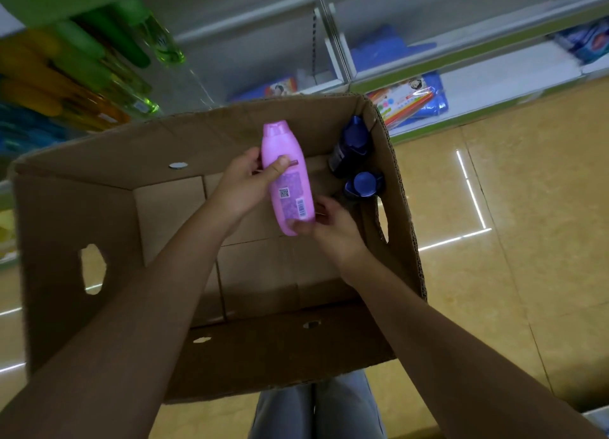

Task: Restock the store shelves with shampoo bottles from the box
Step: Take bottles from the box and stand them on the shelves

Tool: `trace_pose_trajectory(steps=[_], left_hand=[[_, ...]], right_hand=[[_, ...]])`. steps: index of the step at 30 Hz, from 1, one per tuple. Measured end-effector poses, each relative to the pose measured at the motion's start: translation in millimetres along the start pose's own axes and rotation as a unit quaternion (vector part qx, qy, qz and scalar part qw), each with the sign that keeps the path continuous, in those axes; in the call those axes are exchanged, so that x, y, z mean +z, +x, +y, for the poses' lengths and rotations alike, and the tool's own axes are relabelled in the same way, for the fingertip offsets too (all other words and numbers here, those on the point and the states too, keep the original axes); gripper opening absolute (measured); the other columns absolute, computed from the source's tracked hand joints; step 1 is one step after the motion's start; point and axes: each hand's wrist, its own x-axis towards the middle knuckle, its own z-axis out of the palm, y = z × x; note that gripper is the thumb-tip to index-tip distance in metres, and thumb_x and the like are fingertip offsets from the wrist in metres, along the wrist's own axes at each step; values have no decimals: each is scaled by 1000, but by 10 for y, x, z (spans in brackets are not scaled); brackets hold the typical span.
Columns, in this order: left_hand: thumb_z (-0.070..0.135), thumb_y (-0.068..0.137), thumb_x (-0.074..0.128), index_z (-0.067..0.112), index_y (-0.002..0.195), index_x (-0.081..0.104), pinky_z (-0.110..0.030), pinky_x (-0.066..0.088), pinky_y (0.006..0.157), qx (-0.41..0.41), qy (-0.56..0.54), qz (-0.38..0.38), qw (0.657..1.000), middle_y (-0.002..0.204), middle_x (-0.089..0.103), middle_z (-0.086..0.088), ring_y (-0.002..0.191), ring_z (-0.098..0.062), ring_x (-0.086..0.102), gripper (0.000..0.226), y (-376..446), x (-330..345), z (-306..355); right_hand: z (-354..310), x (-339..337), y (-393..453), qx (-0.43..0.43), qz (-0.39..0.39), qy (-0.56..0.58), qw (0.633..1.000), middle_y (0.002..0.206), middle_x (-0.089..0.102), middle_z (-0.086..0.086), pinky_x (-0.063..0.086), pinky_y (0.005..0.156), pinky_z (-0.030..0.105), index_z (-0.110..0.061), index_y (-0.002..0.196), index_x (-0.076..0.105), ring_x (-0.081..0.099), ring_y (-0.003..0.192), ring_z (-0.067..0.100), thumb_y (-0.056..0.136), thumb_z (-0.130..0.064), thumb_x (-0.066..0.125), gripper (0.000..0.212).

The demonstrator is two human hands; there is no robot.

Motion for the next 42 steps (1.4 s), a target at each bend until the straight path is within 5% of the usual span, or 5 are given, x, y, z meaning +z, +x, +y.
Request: trace_pose_trajectory(steps=[3, 9, 15, 31, 42], left_hand=[[27, 89, 63, 6, 118, 60, -27, 52, 86, 5, -31, 16, 999, 111, 69, -8, 101, -17, 66, 36, -210, -139, 180], [21, 92, 59, 7, 120, 59, -29, 53, 89, 57, -69, 17, 996, 111, 69, -8, 96, -14, 66, 32, -733, -430, 673], [28, 87, 60, 13, 115, 60, -23, 54, 73, 107, -101, 25, 989, 99, 72, 1, 87, -10, 69, 32, -1294, -702, 1254], [38, 81, 58, 14, 112, 63, -31, 55, 83, 207, -150, 32, 966, 101, 73, -2, 94, -18, 69, 41, -2573, -1293, 2399], [31, 94, 54, 17, 101, 66, -20, 55, 66, 313, -93, 167, 930, 86, 75, 5, 81, -9, 71, 20, -3164, -1463, 3090]], right_hand=[[-220, 43, -257, -39, -65, 25, 997, 105, 66, -1, 52, 69, 10, -9, 125, 55, 62, 87, 3, 83, -9, 73, 45], [-622, 180, -732, -114, -83, 46, 989, 114, 68, 20, 56, 75, 21, 4, 121, 58, 65, 89, 17, 80, 3, 72, 44], [-1075, 285, -1305, -174, -110, 53, 977, 114, 69, 14, 55, 77, 18, -2, 120, 60, 67, 90, 13, 79, 0, 73, 44], [-2171, 488, -2575, -302, -159, 43, 939, 115, 70, 13, 55, 83, 24, -1, 125, 59, 68, 98, 15, 80, 2, 72, 47], [-2790, 657, -3246, -386, -126, -23, 913, 111, 71, 6, 58, 86, 35, -6, 123, 58, 70, 97, 16, 78, -11, 79, 50]])
